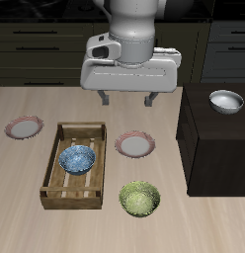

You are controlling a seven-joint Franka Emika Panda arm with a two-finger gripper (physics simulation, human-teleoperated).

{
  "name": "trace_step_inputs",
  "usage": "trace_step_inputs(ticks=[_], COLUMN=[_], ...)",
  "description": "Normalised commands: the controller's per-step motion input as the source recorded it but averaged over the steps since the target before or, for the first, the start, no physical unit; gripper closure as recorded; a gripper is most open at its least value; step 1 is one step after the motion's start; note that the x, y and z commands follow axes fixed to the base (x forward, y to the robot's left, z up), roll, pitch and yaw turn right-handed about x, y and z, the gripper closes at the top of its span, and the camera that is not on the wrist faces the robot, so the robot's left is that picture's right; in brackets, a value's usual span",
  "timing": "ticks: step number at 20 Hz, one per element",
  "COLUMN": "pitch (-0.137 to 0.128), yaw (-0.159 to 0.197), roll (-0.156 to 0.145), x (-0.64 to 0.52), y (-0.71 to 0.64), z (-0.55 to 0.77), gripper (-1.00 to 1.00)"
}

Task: Stack the green bowl on the blue bowl

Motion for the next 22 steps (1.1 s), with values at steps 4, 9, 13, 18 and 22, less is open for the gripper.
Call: trace_step_inputs(ticks=[4,9,13,18,22], pitch=[0.003,-0.004,0.007,0.006,-0.002], yaw=[-0.008,-0.008,0.0,-0.001,-0.012], roll=[0.018,-0.006,0.022,0.005,-0.01], x=[0.21,0.18,0.09,0.04,0.04], y=[0.03,0.01,0.07,0.05,-0.05], z=[0.02,0.03,-0.08,-0.1,-0.08], gripper=[-1.0,-1.0,-1.0,-1.0,-1.0])
